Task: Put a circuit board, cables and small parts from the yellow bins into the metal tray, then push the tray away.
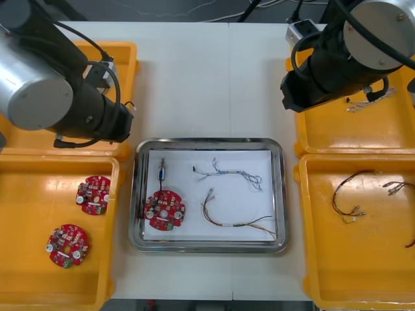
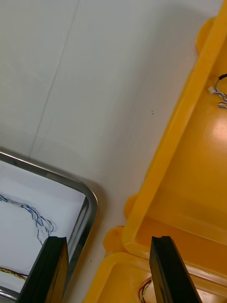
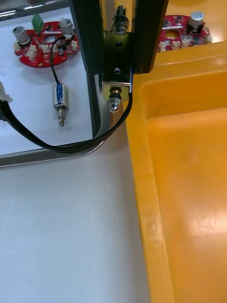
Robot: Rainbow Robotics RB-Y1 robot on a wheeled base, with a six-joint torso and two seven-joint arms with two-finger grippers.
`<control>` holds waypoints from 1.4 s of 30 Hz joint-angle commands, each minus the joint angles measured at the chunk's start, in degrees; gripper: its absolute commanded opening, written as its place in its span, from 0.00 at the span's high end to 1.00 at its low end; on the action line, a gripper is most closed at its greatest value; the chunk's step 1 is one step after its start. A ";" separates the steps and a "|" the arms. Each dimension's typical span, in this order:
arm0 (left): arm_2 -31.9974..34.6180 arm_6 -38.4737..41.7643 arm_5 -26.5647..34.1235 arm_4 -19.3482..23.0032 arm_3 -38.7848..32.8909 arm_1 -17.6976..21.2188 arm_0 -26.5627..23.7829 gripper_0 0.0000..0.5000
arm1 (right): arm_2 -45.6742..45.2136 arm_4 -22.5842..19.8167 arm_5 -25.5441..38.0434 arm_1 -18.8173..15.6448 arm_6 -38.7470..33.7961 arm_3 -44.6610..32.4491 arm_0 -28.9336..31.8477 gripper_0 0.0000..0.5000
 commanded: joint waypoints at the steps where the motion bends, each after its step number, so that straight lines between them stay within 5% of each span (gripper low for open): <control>1: -5.46 9.12 -0.83 -3.21 -3.89 2.18 0.75 1.00 | -4.26 -1.55 0.20 -4.53 -6.96 -2.20 0.12 0.00; 9: -11.61 15.19 -3.29 -6.03 -5.83 2.18 0.75 1.00 | -10.76 -4.45 0.20 -8.57 -13.02 -2.20 4.95 0.00; 24: -22.34 20.64 -7.16 -15.87 -5.21 -0.54 0.66 1.00 | -18.59 -7.70 0.20 -13.76 -10.47 -3.61 15.41 0.00; 42: -29.01 26.96 -11.73 -20.88 4.28 -7.13 -3.12 1.00 | -26.23 -9.55 0.20 -13.76 -8.98 -12.66 31.32 0.00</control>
